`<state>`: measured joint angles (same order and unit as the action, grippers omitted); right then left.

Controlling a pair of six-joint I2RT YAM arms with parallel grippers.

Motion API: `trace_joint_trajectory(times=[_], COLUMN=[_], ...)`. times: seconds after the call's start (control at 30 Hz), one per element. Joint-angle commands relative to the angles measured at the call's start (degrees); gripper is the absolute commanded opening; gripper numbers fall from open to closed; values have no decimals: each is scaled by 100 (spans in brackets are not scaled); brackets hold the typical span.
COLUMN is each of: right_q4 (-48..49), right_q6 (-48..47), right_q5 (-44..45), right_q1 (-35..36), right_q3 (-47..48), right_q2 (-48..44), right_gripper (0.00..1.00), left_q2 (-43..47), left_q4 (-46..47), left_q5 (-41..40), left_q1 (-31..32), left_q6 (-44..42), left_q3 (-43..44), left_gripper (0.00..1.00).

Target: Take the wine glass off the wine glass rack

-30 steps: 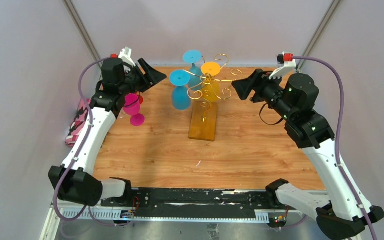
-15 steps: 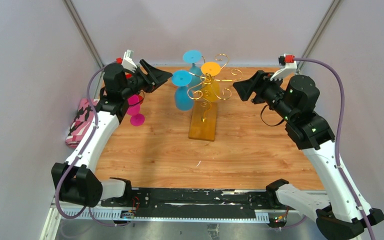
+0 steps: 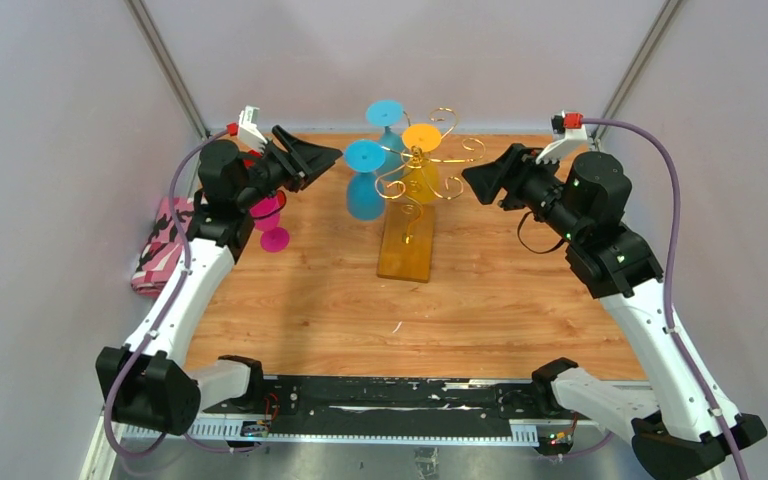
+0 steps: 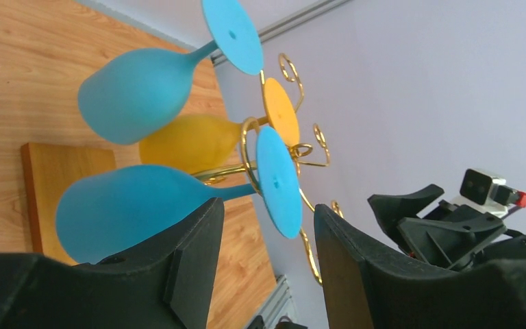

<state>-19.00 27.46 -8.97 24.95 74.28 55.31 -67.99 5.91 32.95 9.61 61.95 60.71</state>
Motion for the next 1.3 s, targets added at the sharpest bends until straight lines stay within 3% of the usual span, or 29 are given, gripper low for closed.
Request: trace_joint_trajectory(times=[0.0,0.23,0.53,0.93,1.27], right_q4=[156,163,161,233,287], right_q6=[83,84,108,210,270], right_q5=[-98,-75,-56,-109,-192], right_q1=[-96,-104,-147,-167,-175], right_q3=[-76,-55,-80,-208,-286], right_q2=[-132,-155,-161,-171,-163], right_gripper=[66,66,65,64,64], left_q2=[217,-25,-87,-50,-27], left_q4=[204,201,213,215,210], left_q5=[-38,-110,-193,-90,115], left_q1=[125,405,534,534,534], left_q6=[124,132,86,245,510], left_q3=[-75,-14,81,64,-22], left_gripper=[56,53,32,25,8])
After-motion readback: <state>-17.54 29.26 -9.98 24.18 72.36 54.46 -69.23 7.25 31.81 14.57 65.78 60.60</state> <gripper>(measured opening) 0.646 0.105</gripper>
